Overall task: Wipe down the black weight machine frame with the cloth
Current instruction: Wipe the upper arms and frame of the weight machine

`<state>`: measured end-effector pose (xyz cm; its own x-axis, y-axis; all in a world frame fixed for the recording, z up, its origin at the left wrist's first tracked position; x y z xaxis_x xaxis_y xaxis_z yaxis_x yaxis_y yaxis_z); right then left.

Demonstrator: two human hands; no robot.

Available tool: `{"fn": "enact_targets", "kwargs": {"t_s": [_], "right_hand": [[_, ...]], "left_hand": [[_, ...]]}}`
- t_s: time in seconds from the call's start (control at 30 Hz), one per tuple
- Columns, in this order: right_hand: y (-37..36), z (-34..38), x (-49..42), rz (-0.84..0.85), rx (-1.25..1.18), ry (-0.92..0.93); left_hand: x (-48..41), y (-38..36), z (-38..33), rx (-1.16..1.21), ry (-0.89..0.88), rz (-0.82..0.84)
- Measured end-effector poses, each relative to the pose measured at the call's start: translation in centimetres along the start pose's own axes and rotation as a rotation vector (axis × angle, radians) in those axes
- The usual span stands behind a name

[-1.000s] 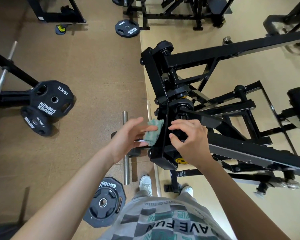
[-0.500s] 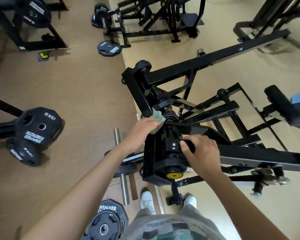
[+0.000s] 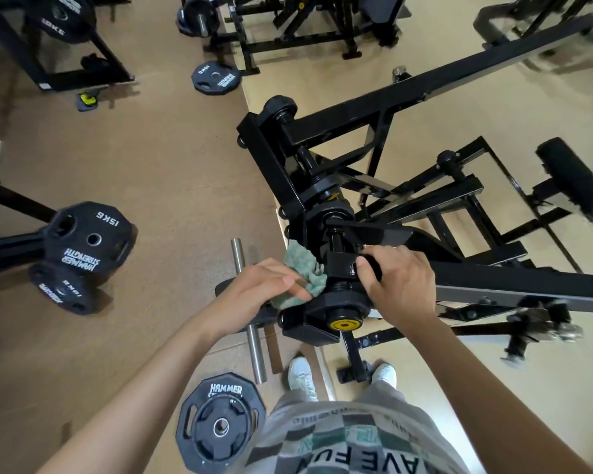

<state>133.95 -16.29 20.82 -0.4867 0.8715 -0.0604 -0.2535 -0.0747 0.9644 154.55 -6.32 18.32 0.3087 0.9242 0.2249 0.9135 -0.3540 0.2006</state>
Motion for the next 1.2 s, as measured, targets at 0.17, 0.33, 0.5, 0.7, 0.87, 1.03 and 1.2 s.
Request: {"fn": "enact_targets", "kwargs": {"t_s": [0.17, 0.33, 0.5, 0.7, 0.87, 1.03, 1.2], "right_hand": [[-0.3, -0.1, 0.1, -0.012, 0.02, 0.034], [-1.2, -0.8, -0.4, 0.084, -0.005, 0.039], [-1.6, -1.0, -0.3, 0.259, -0.014, 0.107], [-1.6, -1.2, 0.3, 0.384, -0.018, 0.247], [-1.2, -1.5, 0.4, 0.418, 0.006, 0.353], [-0.8, -2.8, 0.9, 0.405, 0.064, 0.341], [1.7, -6.7, 5.5, 0.08, -0.196, 0.264]], "left_hand": [[1.7, -0.8, 0.6, 0.13, -0.014, -0.103], [3.9, -1.9, 1.3, 0.209, -0.047, -0.226], [6.5, -4.8, 0.7, 0.009, -0.036, -0.402], [7.9, -9.9, 0.6, -0.237, 0.027, -0.598], [5.3, -14.8, 1.2, -0.411, 0.106, -0.554], [3.9, -17.1, 1.9, -0.463, 0.202, -0.448], [3.3, -19.3, 1.9, -0.102, 0.192, -0.42]]}}
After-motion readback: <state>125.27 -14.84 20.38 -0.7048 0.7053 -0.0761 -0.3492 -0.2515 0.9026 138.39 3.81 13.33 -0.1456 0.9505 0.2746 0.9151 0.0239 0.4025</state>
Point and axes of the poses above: each hand's wrist, its own x-axis away from the middle knuckle, its own y-axis out of the back of the hand, z = x × y, the point moved 7 cm from there along -x, towards the middle knuckle, and after that the axes turned 13 degrees about z, right-handed, at the moved point
